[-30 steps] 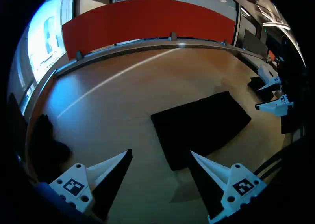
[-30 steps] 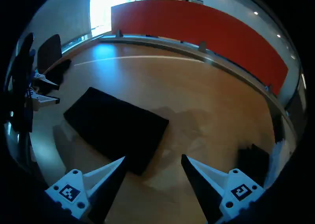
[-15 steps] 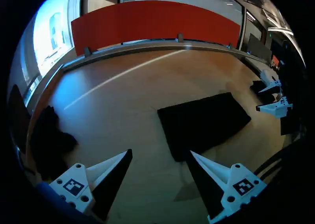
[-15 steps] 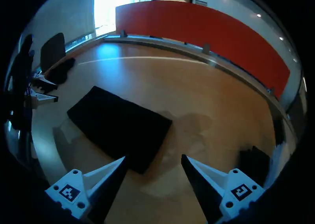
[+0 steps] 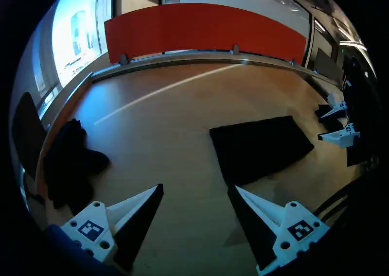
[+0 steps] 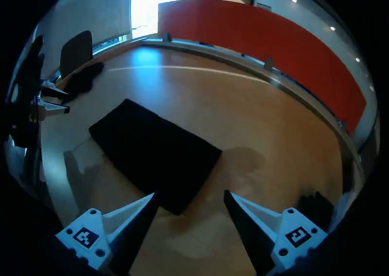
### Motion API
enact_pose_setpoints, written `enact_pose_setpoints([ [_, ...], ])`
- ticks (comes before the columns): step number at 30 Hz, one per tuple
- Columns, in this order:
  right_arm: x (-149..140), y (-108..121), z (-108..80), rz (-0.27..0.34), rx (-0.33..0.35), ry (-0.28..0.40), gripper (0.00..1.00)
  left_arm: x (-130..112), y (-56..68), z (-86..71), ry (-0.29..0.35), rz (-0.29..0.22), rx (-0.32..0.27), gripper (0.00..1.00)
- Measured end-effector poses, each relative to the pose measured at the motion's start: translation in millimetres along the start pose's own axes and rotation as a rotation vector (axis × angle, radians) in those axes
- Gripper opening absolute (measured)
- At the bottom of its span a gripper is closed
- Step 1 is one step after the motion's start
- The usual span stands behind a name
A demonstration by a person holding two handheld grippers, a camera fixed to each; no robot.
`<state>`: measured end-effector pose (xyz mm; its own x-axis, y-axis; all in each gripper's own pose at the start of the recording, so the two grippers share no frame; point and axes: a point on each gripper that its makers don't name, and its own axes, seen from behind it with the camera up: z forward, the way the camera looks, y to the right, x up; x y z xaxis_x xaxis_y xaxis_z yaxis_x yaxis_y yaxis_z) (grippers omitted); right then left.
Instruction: Fold towel
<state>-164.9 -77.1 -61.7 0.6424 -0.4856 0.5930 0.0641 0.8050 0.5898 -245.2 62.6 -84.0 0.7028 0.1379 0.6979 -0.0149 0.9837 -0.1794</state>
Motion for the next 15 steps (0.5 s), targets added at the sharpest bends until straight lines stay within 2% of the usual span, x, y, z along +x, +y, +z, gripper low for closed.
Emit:
enact_pose_setpoints([
  [6, -5.2, -1.3, 5.0, -0.025, 0.016, -0.014, 1.00, -6.1, -6.1, -7.6, -0.001, -0.014, 0.015, 0.98],
  [15, -28.9, -5.6, 15.3, -0.057, 0.043, -0.065, 1.00, -16.2, -15.1, -19.8, -0.005, -0.035, 0.037, 0.98],
])
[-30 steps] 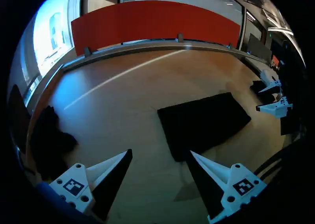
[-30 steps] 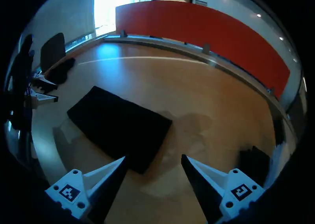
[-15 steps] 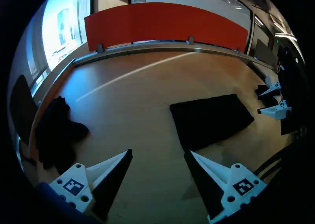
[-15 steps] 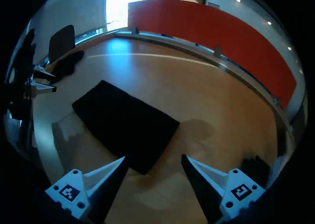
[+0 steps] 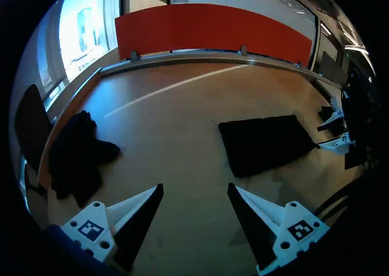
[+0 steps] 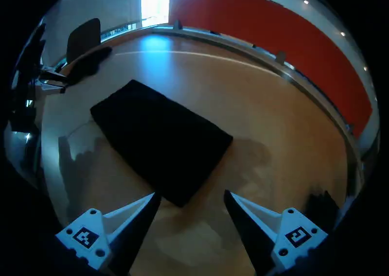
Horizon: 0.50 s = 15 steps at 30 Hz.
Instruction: Fold towel
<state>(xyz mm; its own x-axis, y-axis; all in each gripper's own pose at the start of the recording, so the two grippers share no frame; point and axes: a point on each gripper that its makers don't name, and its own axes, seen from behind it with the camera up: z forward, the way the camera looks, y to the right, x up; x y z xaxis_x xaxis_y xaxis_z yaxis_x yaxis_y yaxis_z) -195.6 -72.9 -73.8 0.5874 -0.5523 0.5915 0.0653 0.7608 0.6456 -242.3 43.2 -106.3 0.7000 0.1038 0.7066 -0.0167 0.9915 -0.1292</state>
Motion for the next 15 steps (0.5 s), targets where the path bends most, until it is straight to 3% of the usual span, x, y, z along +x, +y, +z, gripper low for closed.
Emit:
enact_pose_setpoints([
  [7, -10.8, -6.9, 6.9, -0.020, 0.032, -0.026, 0.99, -5.6, -3.6, -4.8, -0.004, -0.007, 0.009, 0.99],
  [15, -20.3, -10.4, 15.1, -0.038, 0.069, -0.050, 0.72, -10.2, -6.7, -9.4, -0.007, -0.017, 0.014, 0.99],
])
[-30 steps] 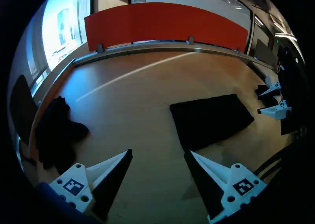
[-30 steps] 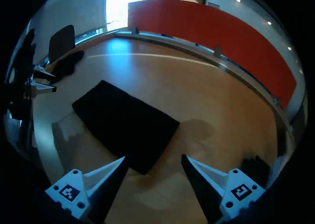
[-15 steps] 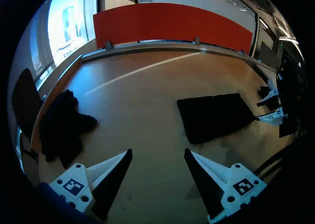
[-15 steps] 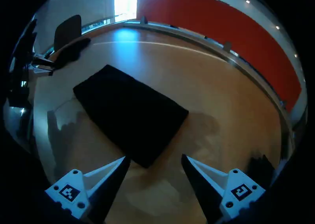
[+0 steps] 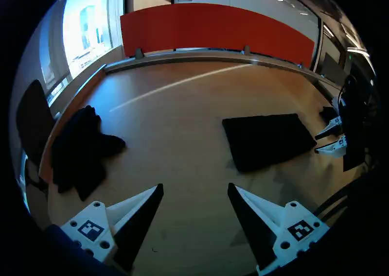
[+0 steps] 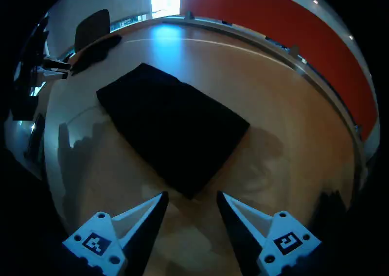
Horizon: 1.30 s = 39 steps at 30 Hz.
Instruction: Fold towel
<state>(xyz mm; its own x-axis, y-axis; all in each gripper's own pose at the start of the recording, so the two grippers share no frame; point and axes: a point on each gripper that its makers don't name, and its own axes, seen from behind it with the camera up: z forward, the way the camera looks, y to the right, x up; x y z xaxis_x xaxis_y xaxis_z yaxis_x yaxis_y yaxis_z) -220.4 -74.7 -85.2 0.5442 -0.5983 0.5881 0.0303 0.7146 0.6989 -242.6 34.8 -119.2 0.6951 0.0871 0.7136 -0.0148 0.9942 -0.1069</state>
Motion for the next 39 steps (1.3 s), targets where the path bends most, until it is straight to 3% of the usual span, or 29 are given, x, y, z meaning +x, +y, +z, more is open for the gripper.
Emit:
enact_pose_setpoints([
  [8, 3.0, -0.4, 2.0, -0.015, 0.020, 0.003, 0.56, -2.4, -1.3, -0.8, -0.004, -0.003, 0.002, 0.99],
  [14, -0.3, -2.3, 4.5, -0.016, 0.037, -0.014, 0.24, -3.0, 0.4, 0.1, -0.007, -0.002, -0.001, 0.99],
  [21, 3.0, -0.6, 4.6, -0.016, 0.030, 0.002, 0.06, -4.6, -0.7, 0.4, -0.011, -0.001, 0.000, 0.99],
  [30, 11.1, -2.0, 1.0, -0.013, 0.022, 0.034, 0.06, -2.2, 0.4, 3.2, -0.011, 0.004, -0.003, 0.98],
  [39, 26.0, -0.8, -14.6, -0.016, -0.009, 0.080, 0.06, -1.0, 1.6, 3.8, -0.009, 0.007, -0.005, 0.98],
])
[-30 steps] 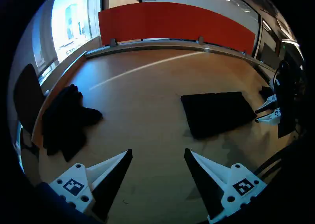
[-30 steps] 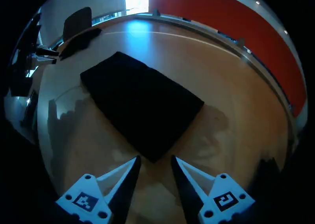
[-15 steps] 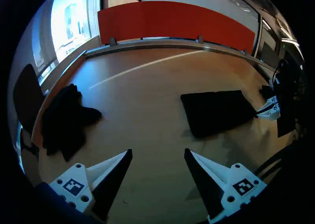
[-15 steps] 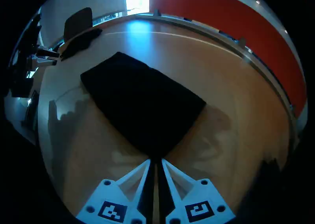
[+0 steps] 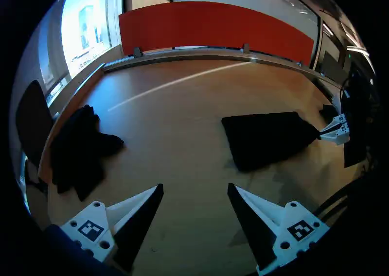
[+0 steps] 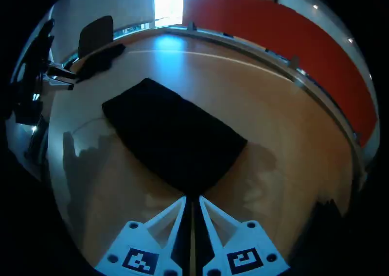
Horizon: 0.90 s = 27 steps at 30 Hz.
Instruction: Fold towel
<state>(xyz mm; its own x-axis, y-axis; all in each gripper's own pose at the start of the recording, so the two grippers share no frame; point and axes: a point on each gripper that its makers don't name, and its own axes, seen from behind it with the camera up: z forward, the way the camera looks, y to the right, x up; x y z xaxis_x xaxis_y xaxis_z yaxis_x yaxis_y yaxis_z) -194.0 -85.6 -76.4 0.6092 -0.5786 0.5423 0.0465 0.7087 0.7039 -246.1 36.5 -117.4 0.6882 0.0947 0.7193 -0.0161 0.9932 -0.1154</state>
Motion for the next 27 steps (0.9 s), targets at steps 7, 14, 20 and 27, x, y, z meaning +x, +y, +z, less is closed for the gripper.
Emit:
enact_pose_setpoints([
  [7, 24.6, 8.8, -19.8, -0.013, -0.036, 0.054, 0.07, 1.2, -1.7, -0.4, 0.003, -0.001, 0.002, 0.98],
  [14, 50.7, 18.1, -40.2, -0.037, -0.066, 0.100, 0.07, 4.3, -1.8, -1.6, 0.011, -0.001, 0.002, 0.98],
  [20, 71.7, 22.9, -54.2, -0.060, -0.086, 0.136, 0.08, 6.6, -1.6, -2.6, 0.017, 0.000, 0.001, 0.98],
  [27, 86.7, 22.9, -67.2, -0.087, -0.095, 0.158, 0.08, 9.4, -1.2, -3.2, 0.024, 0.003, 0.001, 0.98],
])
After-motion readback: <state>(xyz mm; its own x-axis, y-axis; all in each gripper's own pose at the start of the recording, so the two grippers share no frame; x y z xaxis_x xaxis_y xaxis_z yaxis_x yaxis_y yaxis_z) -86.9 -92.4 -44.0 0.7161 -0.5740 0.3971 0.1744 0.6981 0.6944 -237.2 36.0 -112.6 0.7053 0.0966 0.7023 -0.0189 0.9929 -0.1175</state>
